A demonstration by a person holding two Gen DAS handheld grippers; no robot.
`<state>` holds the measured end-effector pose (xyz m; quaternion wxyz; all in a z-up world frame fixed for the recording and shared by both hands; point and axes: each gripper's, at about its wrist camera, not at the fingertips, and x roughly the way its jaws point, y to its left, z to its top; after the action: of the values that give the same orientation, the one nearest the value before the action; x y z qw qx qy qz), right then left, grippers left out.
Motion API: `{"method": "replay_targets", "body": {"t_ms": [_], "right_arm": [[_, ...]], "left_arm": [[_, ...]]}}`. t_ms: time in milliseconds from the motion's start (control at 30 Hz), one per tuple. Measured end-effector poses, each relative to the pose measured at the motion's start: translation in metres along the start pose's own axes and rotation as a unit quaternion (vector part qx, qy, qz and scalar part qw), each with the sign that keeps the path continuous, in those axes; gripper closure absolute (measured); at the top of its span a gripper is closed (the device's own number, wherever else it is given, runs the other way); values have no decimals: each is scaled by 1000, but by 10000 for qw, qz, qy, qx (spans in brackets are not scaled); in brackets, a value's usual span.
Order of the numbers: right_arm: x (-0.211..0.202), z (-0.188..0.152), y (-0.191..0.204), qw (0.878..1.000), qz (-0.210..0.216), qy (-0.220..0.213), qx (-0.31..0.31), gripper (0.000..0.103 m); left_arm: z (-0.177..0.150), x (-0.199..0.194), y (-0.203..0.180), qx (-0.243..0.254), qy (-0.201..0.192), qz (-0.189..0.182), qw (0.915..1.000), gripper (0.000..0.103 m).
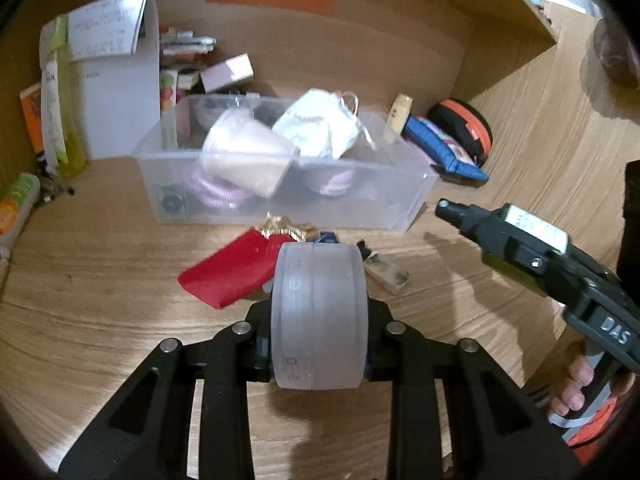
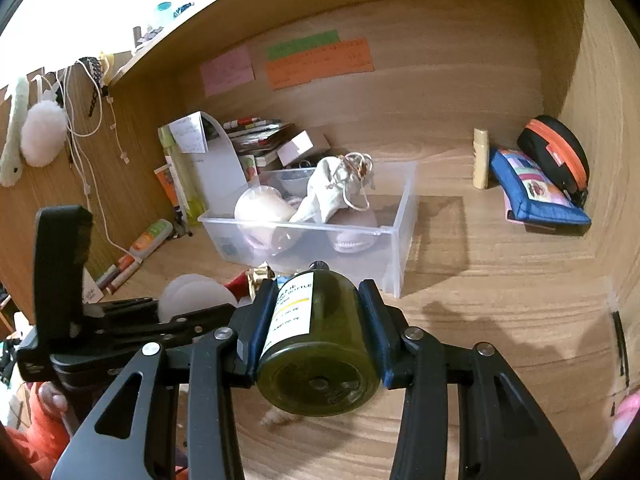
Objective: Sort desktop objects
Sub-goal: 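Carry the green bottle and white roll over the clear box and lower them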
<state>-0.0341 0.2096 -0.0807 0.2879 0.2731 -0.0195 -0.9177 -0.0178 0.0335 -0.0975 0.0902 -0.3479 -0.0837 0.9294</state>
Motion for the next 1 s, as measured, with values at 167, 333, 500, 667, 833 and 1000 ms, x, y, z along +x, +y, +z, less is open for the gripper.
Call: {"method": "replay_targets", "body": {"t_ms": [167, 333, 500, 667, 833, 1000], "right_arm": [[1, 9, 2, 10000, 2, -67, -19, 65], [2, 20, 5, 9998, -47, -152, -76, 65], [6, 31, 5, 9997, -109, -221, -88, 65], [6, 44, 4, 9992, -202, -345, -81, 65], [7, 59, 4, 9985, -223, -496, -91, 65], [16, 72, 4, 9980, -333, -519, -113, 65]], "left_arm": [[11, -12, 4, 2, -207, 65, 9998, 74], [24, -21, 13, -69, -397, 108, 9991, 74], [40, -27, 30, -168, -590, 186, 9979, 74], [59, -29, 50, -222, -671, 263, 9972, 74], [76, -27, 66, -283, -744, 329, 9963, 74], [91, -23, 76, -220, -778, 419, 9958, 74]]}}
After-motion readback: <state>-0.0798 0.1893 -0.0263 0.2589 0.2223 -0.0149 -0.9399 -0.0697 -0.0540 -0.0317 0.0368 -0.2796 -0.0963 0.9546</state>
